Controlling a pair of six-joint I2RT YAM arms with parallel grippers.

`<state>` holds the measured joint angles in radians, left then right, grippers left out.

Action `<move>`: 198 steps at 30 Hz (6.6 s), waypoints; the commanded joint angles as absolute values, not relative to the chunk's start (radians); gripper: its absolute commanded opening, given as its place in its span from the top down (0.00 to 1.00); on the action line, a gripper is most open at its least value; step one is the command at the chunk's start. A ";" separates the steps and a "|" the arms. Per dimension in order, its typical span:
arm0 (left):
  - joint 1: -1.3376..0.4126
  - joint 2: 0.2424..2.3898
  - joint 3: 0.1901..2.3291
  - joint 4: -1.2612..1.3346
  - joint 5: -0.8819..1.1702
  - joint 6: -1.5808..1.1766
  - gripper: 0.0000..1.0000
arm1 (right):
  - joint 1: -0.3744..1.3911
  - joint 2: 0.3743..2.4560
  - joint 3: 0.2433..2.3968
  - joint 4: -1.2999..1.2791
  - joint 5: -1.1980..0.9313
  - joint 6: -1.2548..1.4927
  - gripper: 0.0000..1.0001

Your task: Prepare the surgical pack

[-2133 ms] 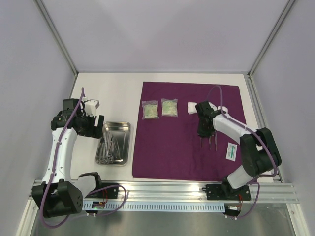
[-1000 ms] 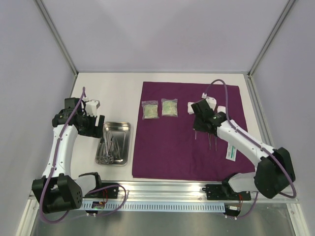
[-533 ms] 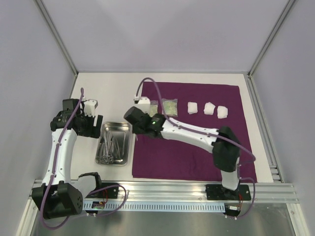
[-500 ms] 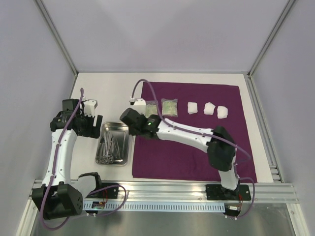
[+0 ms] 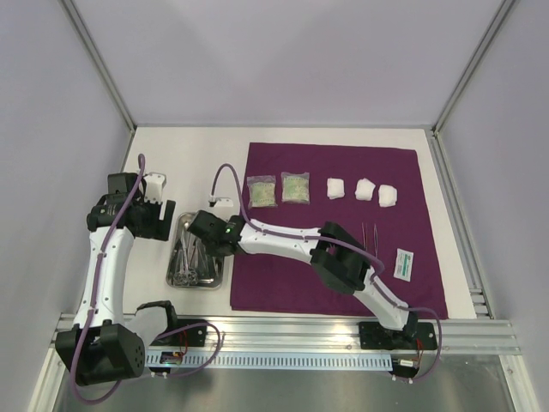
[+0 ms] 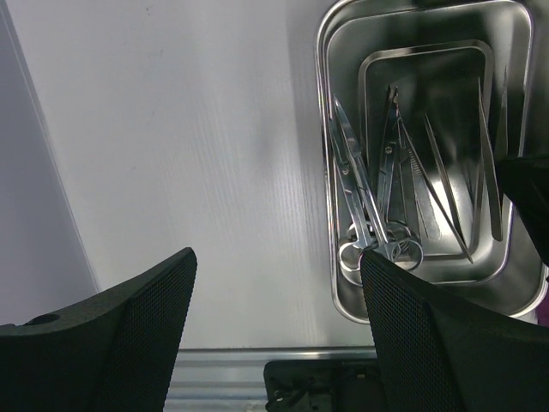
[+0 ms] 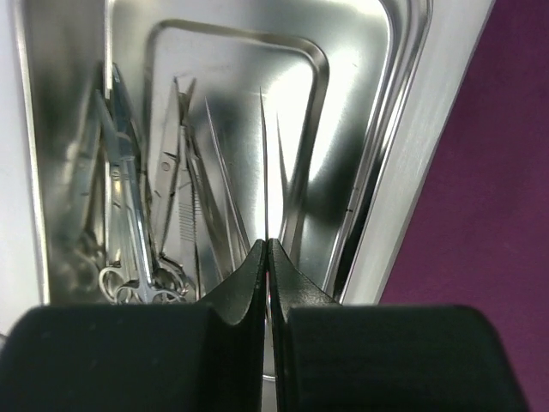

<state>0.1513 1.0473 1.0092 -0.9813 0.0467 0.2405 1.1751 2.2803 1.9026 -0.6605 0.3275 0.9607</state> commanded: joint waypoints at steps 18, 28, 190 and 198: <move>0.155 1.049 1.022 -0.948 0.052 0.241 0.14 | 1.192 2.422 2.048 -0.772 0.241 1.173 1.00; 0.155 1.040 1.022 -0.946 0.051 0.241 0.14 | 1.192 2.434 2.046 -0.761 0.204 1.212 1.00; 0.155 1.058 1.015 -0.942 0.061 0.264 0.13 | 1.137 2.355 1.973 -0.673 0.160 1.129 1.00; 0.155 1.062 1.015 -0.942 0.064 0.264 0.13 | 1.138 2.370 1.983 -0.675 0.147 1.132 1.00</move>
